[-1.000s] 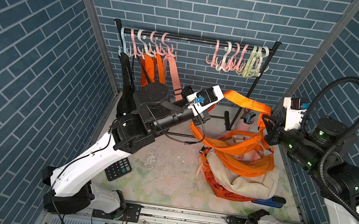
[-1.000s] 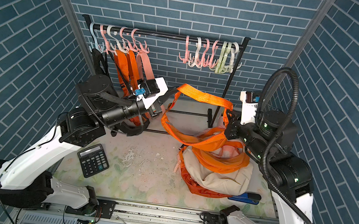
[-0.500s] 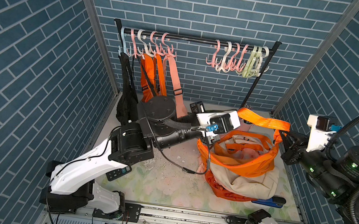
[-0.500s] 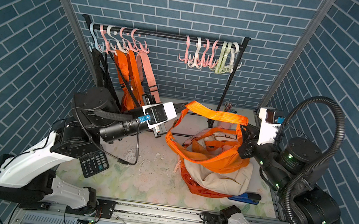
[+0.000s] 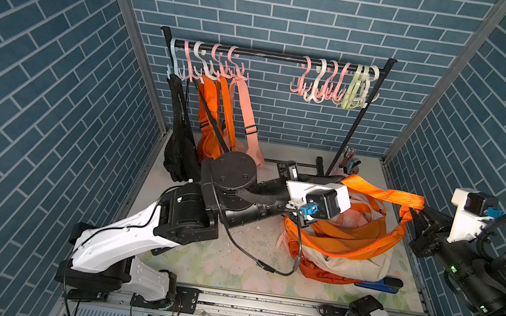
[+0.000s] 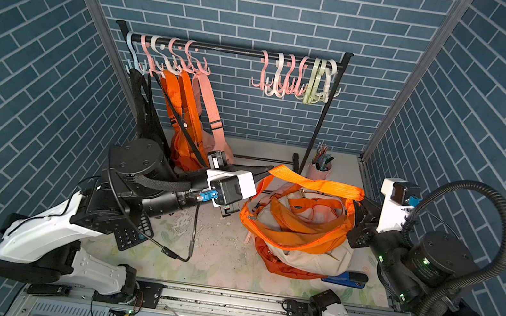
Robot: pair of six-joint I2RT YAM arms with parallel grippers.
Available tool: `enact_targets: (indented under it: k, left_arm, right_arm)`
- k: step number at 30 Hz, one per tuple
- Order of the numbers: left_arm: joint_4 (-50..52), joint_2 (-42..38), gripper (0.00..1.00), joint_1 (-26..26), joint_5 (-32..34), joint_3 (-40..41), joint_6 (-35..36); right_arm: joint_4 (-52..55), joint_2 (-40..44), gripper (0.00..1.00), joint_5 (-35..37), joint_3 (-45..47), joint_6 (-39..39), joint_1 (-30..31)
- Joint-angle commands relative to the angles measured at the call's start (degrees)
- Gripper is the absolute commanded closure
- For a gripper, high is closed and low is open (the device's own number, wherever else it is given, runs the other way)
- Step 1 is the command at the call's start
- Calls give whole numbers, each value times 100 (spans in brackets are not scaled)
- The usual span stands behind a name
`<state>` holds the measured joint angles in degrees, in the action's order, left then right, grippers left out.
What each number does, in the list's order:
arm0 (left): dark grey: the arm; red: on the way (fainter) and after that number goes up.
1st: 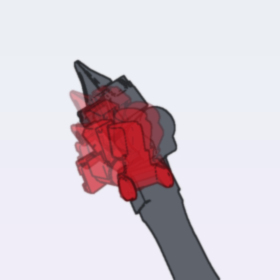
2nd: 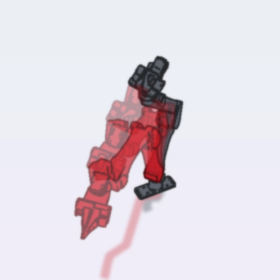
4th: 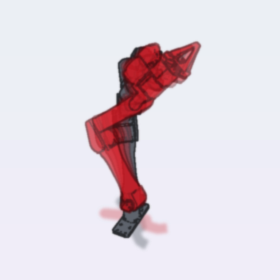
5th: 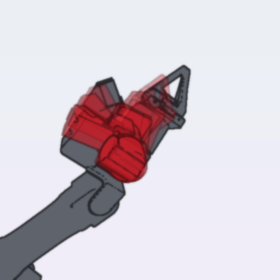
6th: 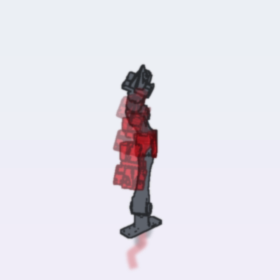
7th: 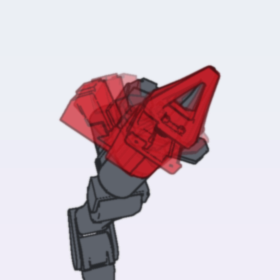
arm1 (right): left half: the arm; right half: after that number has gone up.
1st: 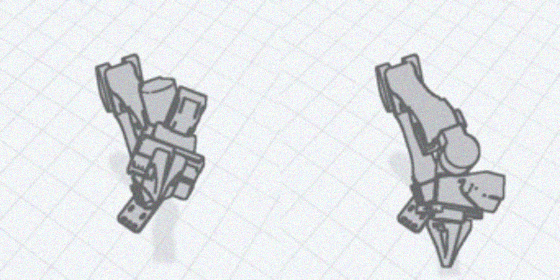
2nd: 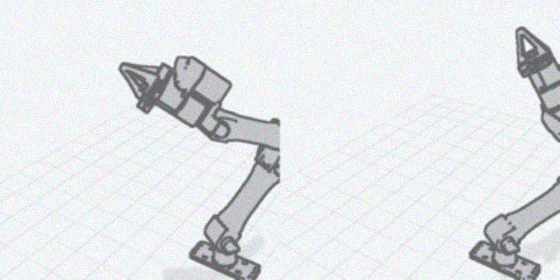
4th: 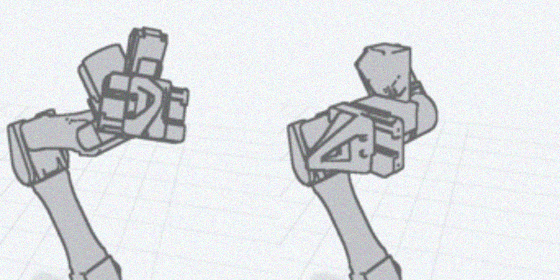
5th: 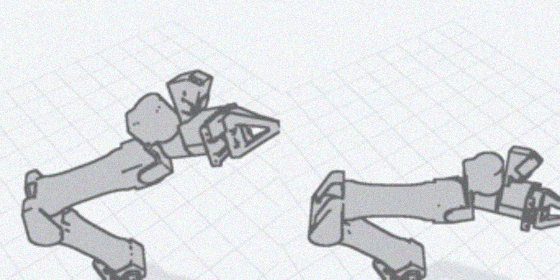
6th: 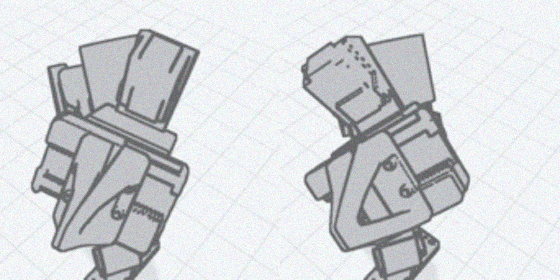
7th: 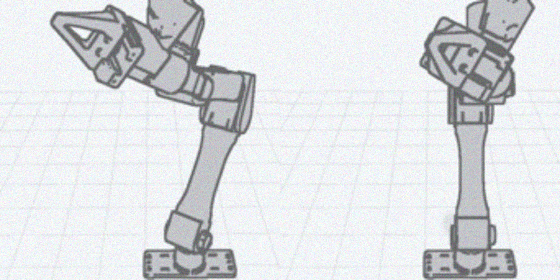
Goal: Take the bag off the hook
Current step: Place the bag inside the bag.
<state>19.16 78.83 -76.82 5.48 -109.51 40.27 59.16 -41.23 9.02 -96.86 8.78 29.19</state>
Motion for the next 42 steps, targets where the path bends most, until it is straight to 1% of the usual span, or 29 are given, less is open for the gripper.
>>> enact_targets:
  k: [1,5,10,12,15,20,22,29,34,37,42]
  left_arm:
    - [-271,-42,100,-67,-143,6,-195]
    - [-244,56,100,-68,-45,6,-160]
    - [-654,27,100,-37,6,556,-194]
    - [-720,60,100,43,7,641,-238]
    - [-720,176,100,240,-54,646,-303]
    - [-798,379,100,805,-317,717,-652]
    - [-816,519,100,978,-363,730,-678]
    - [-1014,1046,100,1501,-755,730,-977]
    - [-1337,1315,100,1838,-974,833,-1108]
    - [-1432,1484,100,2053,-1122,849,-1219]
    - [-1554,1731,100,2260,-1305,847,-1274]
  right_arm:
    - [134,155,100,355,79,125,-10]
    - [178,194,100,405,253,121,-10]
    - [89,264,100,749,688,21,-10]
    - [37,276,100,950,826,-12,-10]
    - [-53,248,100,1345,1097,-64,-11]
    - [-300,140,100,1845,1624,30,-10]
    - [-387,69,100,2026,1775,92,-10]
    - [-588,-190,100,2568,2042,223,-26]
    - [-916,-292,100,2596,2336,178,-190]
    - [-1014,-433,100,2298,2431,246,-465]
    - [-1201,-626,100,1857,2607,340,-974]
